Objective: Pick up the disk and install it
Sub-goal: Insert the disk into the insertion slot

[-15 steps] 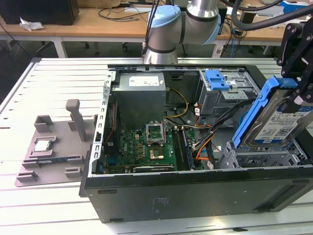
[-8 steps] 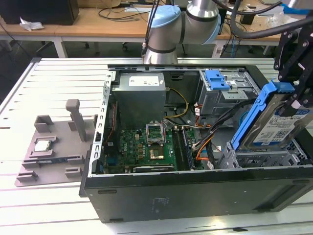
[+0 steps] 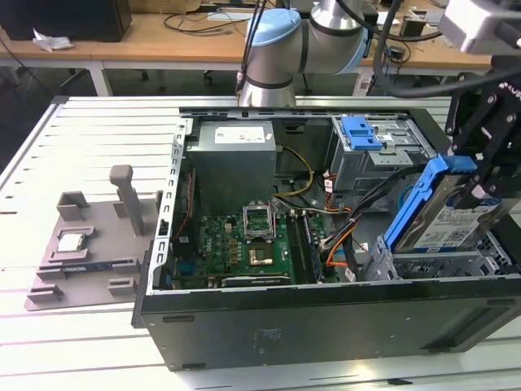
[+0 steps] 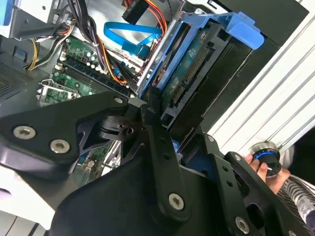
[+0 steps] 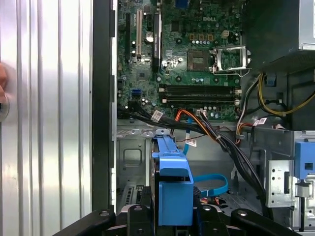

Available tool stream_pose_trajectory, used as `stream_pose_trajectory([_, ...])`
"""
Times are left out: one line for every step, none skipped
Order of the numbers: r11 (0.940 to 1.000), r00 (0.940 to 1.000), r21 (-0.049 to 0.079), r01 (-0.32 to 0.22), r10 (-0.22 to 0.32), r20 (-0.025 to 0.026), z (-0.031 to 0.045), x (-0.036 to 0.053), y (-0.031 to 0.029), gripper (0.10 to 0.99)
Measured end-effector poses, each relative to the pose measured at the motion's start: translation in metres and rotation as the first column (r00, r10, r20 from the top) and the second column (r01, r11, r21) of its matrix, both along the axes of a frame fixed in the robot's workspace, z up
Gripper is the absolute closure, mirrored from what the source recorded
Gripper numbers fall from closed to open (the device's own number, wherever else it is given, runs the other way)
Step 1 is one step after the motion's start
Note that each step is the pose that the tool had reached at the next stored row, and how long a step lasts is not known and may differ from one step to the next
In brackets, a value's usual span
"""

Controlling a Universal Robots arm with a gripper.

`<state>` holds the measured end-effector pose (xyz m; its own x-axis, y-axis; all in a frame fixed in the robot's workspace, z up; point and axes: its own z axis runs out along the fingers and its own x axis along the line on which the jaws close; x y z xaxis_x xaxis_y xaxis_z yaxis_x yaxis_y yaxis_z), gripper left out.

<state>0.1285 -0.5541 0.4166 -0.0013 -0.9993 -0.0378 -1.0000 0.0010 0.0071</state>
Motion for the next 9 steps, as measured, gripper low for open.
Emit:
stream_pose_trajectory([1.0, 1.0, 0.0, 0.0, 0.0, 0.0, -0.0021, 0.0, 0.0, 0.718])
stream_pose_trajectory([1.0, 1.0, 0.0, 0.0, 0.0, 0.0001, -0.0039, 0.0, 0.0, 0.718])
stream_pose_trajectory([1.0, 1.0, 0.0, 0.0, 0.0, 0.0001, -0.0063, 0.0, 0.0, 0.718])
stream_pose_trajectory([1.0, 1.0, 0.0, -0.001, 0.001, 0.0001, -0.0084, 0.0, 0.0, 0.718])
stream_pose_trajectory([1.0, 1.0, 0.0, -0.001, 0.001, 0.0001, -0.0112, 0.0, 0.0, 0.718])
stream_pose_trajectory([1.0, 1.0, 0.0, -0.001, 0.001, 0.0, -0.0129, 0.0, 0.0, 0.718])
stream_pose_trajectory([1.0, 1.0, 0.0, -0.002, 0.002, 0.0, -0.0157, 0.0, 0.0, 0.718])
stream_pose_trajectory([1.0, 1.0, 0.0, -0.002, 0.002, 0.0001, -0.0203, 0.0, 0.0, 0.718])
stream_pose_trajectory([1.0, 1.0, 0.0, -0.003, 0.003, 0.0, -0.025, 0.0, 0.0, 0.718])
